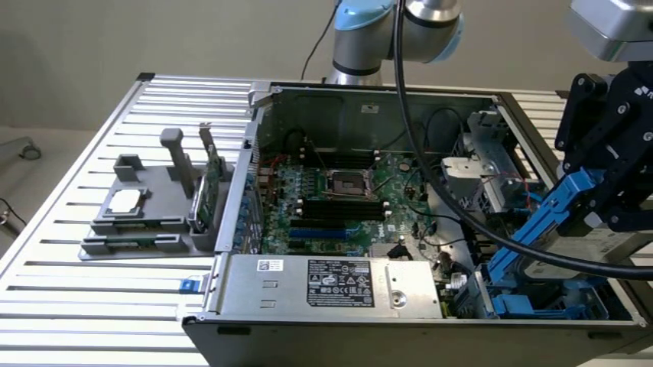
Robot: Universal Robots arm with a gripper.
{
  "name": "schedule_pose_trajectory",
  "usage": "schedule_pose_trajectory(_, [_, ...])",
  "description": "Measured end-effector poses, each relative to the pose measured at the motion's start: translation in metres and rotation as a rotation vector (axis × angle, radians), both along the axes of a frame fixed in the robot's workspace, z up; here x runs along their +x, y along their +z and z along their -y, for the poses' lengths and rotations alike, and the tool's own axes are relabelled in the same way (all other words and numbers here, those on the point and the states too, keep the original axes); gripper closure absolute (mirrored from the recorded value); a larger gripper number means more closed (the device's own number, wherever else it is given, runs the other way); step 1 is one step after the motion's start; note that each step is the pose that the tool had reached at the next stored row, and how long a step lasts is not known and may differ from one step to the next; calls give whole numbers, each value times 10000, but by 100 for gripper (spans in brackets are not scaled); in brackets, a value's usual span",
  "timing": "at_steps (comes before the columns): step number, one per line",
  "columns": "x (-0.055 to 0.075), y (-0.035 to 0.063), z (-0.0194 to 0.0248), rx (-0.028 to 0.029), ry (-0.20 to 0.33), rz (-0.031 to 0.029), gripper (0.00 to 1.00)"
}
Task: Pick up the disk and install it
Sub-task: 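Insert the disk into the insertion slot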
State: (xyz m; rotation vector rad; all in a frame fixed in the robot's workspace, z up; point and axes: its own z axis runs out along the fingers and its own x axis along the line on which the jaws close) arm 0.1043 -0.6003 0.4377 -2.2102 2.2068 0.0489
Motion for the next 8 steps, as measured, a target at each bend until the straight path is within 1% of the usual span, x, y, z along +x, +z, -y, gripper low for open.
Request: schedule_pose_trajectory(8, [0, -48, 0, -1, -45, -30, 67])
